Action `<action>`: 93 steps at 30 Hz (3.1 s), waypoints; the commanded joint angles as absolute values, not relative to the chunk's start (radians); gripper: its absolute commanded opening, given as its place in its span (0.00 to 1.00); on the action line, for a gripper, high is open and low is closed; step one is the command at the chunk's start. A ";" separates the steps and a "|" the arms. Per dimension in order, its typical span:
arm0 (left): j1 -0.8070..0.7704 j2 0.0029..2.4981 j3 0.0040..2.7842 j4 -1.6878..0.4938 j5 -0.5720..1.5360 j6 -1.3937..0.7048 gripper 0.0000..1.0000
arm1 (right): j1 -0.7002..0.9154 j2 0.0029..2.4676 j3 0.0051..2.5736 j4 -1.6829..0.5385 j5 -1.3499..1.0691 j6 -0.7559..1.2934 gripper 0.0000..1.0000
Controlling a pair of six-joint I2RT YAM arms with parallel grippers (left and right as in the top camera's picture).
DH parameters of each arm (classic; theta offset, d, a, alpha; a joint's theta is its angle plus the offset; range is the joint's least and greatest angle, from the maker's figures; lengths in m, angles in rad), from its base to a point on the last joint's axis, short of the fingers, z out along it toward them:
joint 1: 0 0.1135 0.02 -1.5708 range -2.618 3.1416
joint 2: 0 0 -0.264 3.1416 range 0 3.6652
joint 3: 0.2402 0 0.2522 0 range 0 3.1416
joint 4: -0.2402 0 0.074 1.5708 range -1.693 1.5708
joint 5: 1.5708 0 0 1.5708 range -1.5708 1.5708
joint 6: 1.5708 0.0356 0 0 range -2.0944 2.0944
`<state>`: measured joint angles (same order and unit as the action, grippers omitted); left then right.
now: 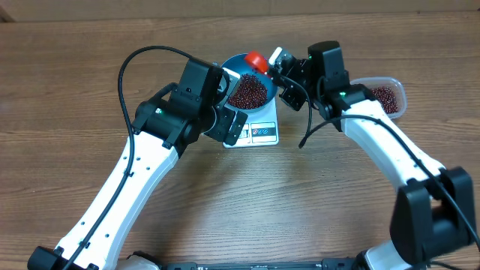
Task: Scoop item into bowl and weigh 150g on scale
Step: 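Tilt the red scoop to pour beans into the teal bowl, then move the empty scoop back over the bean tub with the right gripper, then lower the red scoop into the beans and scoop again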
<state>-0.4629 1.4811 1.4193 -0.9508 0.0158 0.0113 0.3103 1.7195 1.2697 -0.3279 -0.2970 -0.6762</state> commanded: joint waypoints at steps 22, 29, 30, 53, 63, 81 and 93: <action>-0.458 1.479 1.435 -0.949 0.027 0.030 1.00 | 0.313 1.563 1.292 -0.643 0.364 -0.358 0.04; -0.459 1.479 1.435 -0.949 0.027 0.030 1.00 | 0.311 1.557 1.292 -0.723 0.524 -0.229 0.04; -0.459 1.479 1.435 -0.949 0.027 0.030 1.00 | 0.308 1.557 1.292 -0.733 0.545 -0.210 0.04; -0.459 1.479 1.435 -0.949 0.027 0.030 1.00 | -0.018 1.566 1.268 -0.876 0.318 -0.004 0.04; -0.458 1.479 1.435 -0.949 0.027 0.030 1.00 | -0.020 1.569 1.237 -0.863 0.319 -0.004 0.03; -0.458 1.479 1.435 -0.949 0.027 0.030 1.00 | -0.020 1.581 1.142 -0.817 0.319 -0.003 0.04; -0.458 1.479 1.435 -0.949 0.027 0.030 1.00 | -0.020 1.581 1.054 -0.719 0.317 -0.004 0.04</action>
